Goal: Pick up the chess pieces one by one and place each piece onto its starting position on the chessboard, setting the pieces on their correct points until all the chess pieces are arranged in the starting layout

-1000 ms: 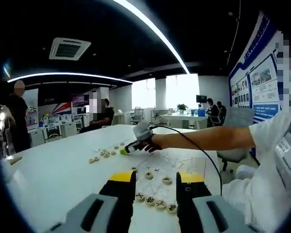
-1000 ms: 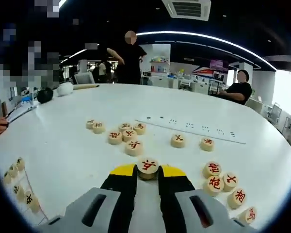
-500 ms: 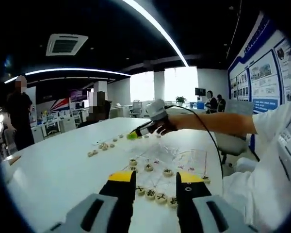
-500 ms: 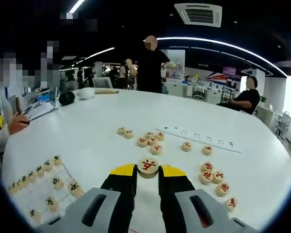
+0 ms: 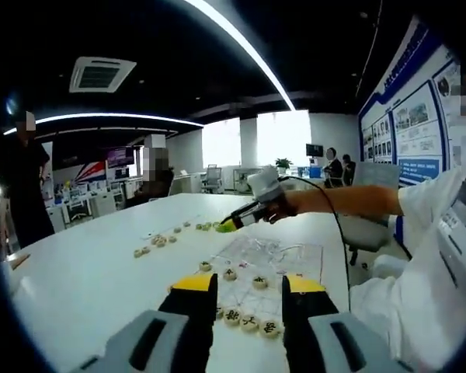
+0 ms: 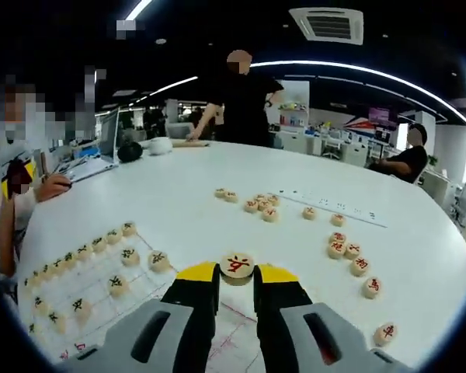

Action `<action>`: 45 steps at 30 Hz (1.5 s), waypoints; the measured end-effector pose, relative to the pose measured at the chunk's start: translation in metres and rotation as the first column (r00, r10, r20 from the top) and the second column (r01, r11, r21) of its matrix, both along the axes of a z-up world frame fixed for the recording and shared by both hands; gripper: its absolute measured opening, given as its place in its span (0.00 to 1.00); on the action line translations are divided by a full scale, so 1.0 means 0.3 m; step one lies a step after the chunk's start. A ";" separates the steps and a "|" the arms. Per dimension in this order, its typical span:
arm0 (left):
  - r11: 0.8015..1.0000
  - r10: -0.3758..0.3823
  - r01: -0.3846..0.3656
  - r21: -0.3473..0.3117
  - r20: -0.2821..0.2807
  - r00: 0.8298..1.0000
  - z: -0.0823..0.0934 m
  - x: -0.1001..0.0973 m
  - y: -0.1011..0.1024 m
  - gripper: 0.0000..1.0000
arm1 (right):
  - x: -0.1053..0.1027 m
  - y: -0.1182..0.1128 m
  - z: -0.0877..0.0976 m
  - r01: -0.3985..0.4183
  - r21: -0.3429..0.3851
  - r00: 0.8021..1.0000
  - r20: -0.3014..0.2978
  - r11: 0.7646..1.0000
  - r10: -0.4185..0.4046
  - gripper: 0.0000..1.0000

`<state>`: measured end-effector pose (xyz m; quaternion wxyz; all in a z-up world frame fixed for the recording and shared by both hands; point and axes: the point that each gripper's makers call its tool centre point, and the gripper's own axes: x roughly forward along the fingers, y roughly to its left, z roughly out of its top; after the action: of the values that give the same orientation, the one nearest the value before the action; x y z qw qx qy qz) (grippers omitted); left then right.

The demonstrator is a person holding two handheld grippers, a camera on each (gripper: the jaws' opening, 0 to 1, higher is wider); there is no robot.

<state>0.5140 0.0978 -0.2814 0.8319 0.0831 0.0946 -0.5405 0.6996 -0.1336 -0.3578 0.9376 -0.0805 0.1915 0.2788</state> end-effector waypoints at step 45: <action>0.999 0.042 -0.042 -0.015 0.036 0.998 0.025 0.024 0.042 0.34 | 0.115 0.024 -0.055 0.041 -0.038 0.999 -0.010 0.998 -0.041 0.48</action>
<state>0.5210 0.1104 -0.2740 0.8452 0.0851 0.0773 -0.5220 0.7341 -0.1266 -0.3742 0.9403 -0.0928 0.2036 0.2563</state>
